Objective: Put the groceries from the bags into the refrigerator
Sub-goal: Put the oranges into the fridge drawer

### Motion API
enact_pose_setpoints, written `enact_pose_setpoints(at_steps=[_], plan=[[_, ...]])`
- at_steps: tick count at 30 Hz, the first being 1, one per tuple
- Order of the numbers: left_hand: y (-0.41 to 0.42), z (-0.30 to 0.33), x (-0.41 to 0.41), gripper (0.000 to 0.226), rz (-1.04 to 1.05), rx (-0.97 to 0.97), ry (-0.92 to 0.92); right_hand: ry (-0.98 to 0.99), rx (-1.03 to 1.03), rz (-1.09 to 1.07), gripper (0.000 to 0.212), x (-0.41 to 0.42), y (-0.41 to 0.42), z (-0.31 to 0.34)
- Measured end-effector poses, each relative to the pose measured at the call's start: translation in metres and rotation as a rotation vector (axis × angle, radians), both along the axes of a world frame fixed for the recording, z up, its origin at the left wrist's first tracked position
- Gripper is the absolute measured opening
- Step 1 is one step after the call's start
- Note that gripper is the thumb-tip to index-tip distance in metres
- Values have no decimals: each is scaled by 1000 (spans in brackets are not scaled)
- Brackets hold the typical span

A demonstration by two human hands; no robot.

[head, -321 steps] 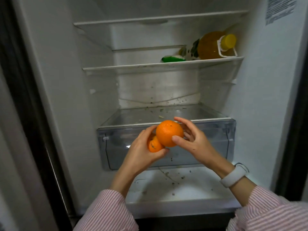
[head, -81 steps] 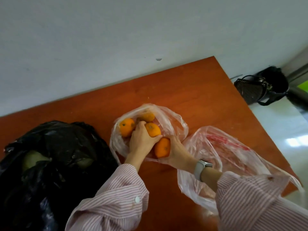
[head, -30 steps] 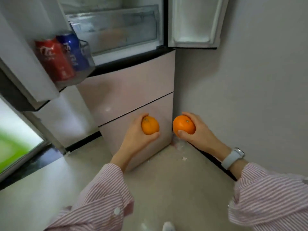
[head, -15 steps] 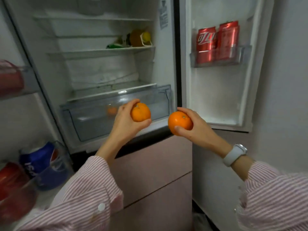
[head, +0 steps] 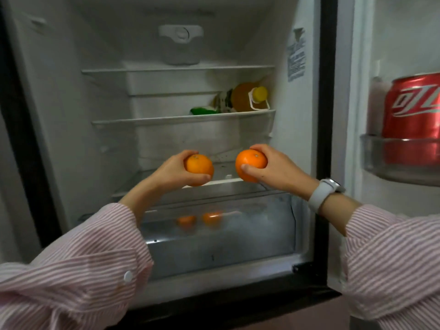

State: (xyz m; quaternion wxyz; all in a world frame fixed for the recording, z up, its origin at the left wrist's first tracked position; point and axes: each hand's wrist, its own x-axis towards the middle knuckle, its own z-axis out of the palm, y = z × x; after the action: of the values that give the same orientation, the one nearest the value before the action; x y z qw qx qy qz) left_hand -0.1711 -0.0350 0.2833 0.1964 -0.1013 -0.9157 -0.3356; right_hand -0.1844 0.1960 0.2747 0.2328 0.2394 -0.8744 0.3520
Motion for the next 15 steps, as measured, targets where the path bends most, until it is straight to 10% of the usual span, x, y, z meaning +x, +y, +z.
enact_pose_setpoints(at_steps=[9, 15], plan=[[-28, -22, -108, 66, -161, -462, -350, -472, 639, 116, 53, -116, -62, -1], [-7, -70, -138, 62, -320, -615, -240, -738, 756, 116, 49, -161, -53, -35]])
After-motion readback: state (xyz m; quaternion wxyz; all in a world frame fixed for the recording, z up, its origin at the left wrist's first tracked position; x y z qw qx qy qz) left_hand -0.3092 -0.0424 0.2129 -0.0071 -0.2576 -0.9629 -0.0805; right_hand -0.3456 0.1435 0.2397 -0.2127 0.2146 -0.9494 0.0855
